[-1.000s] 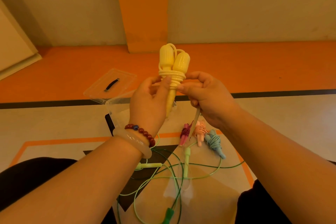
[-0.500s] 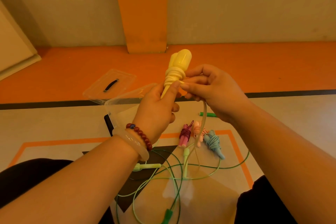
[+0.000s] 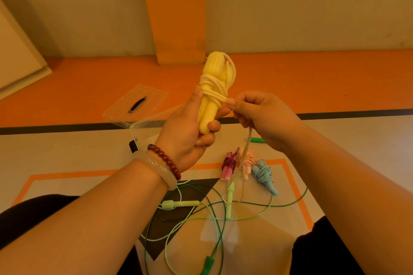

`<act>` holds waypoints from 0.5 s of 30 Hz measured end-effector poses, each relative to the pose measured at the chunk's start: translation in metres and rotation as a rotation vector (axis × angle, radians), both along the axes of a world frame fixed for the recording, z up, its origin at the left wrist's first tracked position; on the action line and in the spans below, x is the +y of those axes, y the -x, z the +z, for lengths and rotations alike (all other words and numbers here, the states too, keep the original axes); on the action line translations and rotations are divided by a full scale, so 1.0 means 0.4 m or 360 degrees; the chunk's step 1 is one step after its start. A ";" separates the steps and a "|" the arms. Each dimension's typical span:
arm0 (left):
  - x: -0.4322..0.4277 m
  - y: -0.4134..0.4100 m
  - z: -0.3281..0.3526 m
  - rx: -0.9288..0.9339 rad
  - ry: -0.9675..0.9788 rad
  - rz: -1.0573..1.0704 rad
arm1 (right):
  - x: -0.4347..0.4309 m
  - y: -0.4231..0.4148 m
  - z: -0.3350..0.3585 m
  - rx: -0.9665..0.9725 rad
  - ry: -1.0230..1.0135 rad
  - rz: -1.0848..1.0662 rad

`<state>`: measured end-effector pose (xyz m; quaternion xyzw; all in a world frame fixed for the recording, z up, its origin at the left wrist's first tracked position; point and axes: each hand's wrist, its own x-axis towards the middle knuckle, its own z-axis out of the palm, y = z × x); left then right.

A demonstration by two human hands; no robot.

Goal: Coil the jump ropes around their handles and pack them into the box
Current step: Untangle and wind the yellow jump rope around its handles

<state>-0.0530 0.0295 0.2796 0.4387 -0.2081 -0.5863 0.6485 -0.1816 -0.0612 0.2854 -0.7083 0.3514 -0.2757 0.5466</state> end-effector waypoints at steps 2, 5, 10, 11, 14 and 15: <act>0.002 0.000 -0.001 0.0056 -0.0014 -0.0053 | 0.002 -0.002 -0.002 -0.0035 -0.0019 -0.0022; 0.002 -0.001 -0.005 0.0209 -0.0021 -0.0106 | 0.008 -0.005 -0.003 -0.0061 -0.0023 0.0003; 0.000 0.000 -0.004 0.0053 -0.0040 -0.0106 | 0.018 -0.011 -0.006 -0.0237 -0.0356 0.0041; 0.001 0.002 -0.003 -0.0089 -0.0080 -0.0074 | 0.017 -0.010 -0.005 -0.0283 -0.0396 0.0014; 0.000 -0.002 -0.006 -0.0652 -0.0241 0.0179 | 0.016 -0.008 -0.005 -0.0238 -0.0318 -0.0056; -0.001 -0.008 -0.007 -0.0783 -0.0241 0.0273 | 0.018 -0.009 -0.006 -0.0204 -0.0280 -0.0071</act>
